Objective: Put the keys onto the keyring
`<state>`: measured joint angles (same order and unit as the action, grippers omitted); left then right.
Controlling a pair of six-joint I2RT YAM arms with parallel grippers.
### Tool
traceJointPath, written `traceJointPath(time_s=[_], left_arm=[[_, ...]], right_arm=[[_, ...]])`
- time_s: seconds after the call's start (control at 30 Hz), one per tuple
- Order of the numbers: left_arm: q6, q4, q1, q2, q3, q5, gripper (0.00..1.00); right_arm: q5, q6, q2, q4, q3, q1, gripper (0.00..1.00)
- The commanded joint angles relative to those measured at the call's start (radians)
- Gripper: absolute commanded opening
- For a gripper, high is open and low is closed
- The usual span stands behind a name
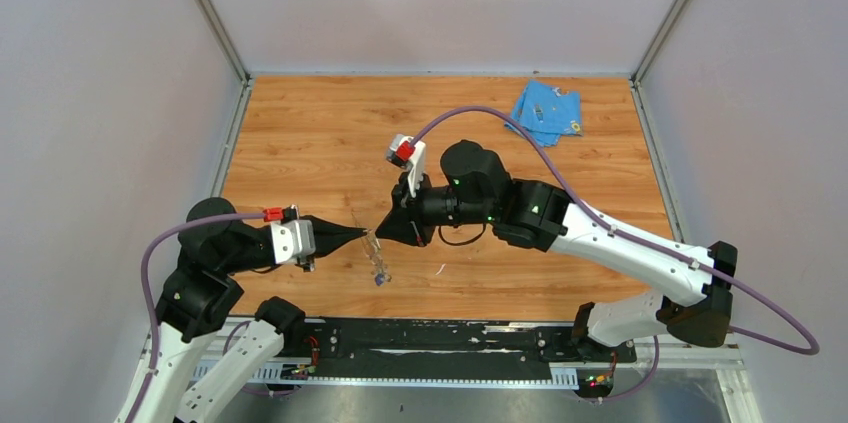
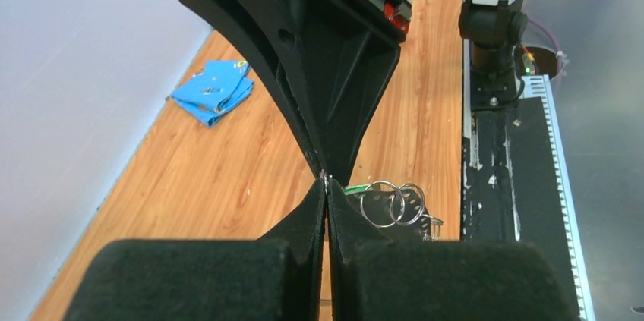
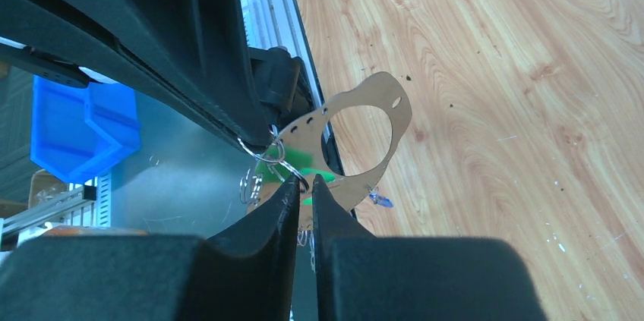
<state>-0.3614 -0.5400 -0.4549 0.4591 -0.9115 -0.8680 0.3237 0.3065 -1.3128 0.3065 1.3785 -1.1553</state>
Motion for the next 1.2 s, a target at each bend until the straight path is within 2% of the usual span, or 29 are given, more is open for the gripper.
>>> traceJointPath(time_s=[0.0, 0.13, 0.17, 0.23, 0.3, 0.5, 0.7, 0.97, 1.17], left_arm=[[0.103, 0.128, -0.005, -0.015, -0.027, -0.045, 0.00], [0.126, 0.139, -0.005, -0.006, -0.026, -0.068, 0.00], [0.135, 0.145, -0.005, -0.004, -0.026, -0.070, 0.00], [0.150, 0.159, -0.005, -0.002, -0.024, -0.070, 0.00], [0.179, 0.181, -0.005, -0.002, -0.023, -0.065, 0.00], [0.345, 0.308, -0.005, 0.016, -0.018, -0.057, 0.00], [0.532, 0.449, -0.005, 0.034, -0.004, -0.043, 0.00], [0.610, 0.510, -0.005, 0.046, -0.019, -0.028, 0.00], [0.615, 0.512, -0.005, 0.046, -0.029, -0.030, 0.00]], right_arm=[[0.034, -0.012, 0.029, -0.015, 0.003, 0.017, 0.17], [0.044, -0.053, 0.074, -0.016, 0.009, 0.019, 0.25], [0.046, -0.062, 0.084, -0.017, 0.008, 0.019, 0.29], [0.054, -0.089, 0.108, -0.015, -0.001, 0.019, 0.42], [0.051, -0.120, 0.139, -0.020, -0.014, 0.019, 0.47], [0.051, -0.214, 0.204, -0.136, -0.084, 0.019, 0.51], [0.076, -0.242, 0.192, -0.311, -0.133, 0.019, 0.50], [0.085, -0.231, 0.205, -0.449, -0.167, 0.020, 0.50], [0.122, -0.206, 0.199, -0.486, -0.170, 0.030, 0.51]])
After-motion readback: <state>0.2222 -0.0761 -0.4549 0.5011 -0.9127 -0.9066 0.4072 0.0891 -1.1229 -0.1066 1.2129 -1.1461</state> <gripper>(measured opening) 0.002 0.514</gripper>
